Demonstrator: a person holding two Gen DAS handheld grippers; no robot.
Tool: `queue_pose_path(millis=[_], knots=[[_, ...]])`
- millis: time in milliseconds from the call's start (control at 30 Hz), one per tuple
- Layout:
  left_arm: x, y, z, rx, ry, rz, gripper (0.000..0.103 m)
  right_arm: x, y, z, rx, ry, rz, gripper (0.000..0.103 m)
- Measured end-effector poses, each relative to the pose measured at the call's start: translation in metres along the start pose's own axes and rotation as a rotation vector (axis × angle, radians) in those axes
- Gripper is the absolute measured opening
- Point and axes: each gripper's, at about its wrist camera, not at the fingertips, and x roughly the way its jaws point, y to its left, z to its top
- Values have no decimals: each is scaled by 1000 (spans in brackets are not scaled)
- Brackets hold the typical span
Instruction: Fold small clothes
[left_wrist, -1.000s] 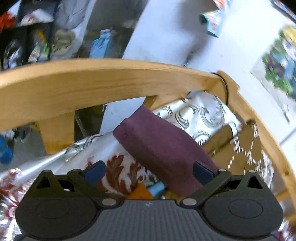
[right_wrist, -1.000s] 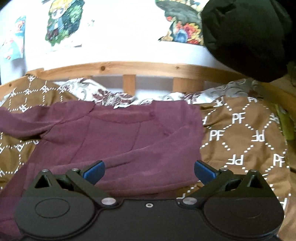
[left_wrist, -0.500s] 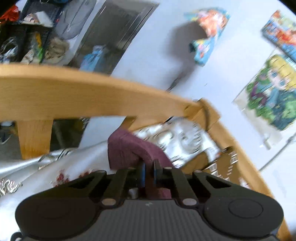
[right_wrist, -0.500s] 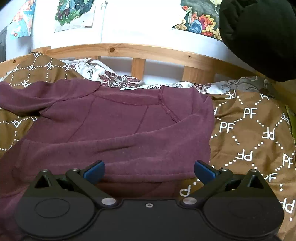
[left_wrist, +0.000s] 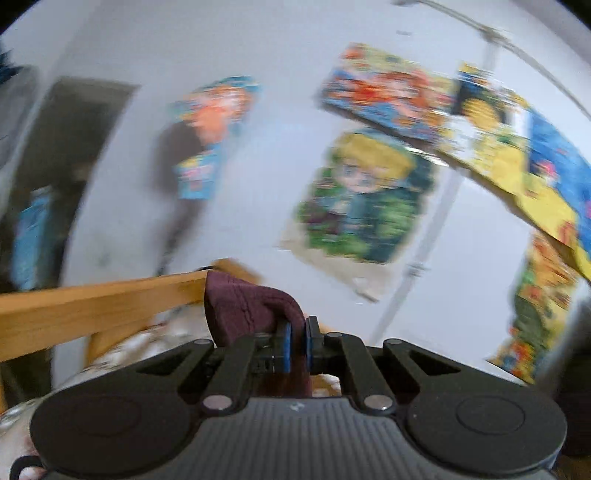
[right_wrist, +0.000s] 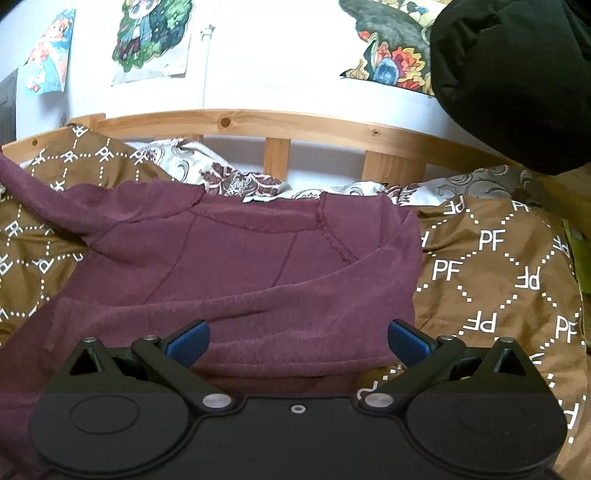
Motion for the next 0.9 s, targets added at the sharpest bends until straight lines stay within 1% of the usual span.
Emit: queue_pose_path(millis=[100,233,300,400,500,567,633,733,800,833,867,900], knots=[[4,-44,-2,93,13,-141,7,-7,-6,3,24,-16,-7,102],[10,-108,-23,201,78,-362,7,-12,-16,6,73,-22,-27,102],[12,-138,-43,238,137,-467,7,-13,-24,7,101,-19,-41,102],[15,-178,-85,295,250,-605,7,-13,-38,9,152,-10,-74,102],[16,-202,-130,329,358,-695,7,-13,-54,11,207,-3,-113,102],[17,-212,-160,338,425,-728,7,-13,-66,11,250,2,-137,102],[20,-216,-187,337,492,-742,8,-14,-77,10,286,7,-160,102],[19,-212,-222,341,578,-744,8,-14,-91,8,333,15,-188,102],[21,-209,-238,351,629,-738,9,-14,-97,6,355,21,-196,102],[22,-206,-242,348,647,-735,12,-13,-99,6,362,24,-200,102],[26,-204,-243,346,664,-729,26,-11,-100,5,366,28,-203,102],[26,-202,-245,344,678,-722,36,-10,-101,5,367,30,-204,102]])
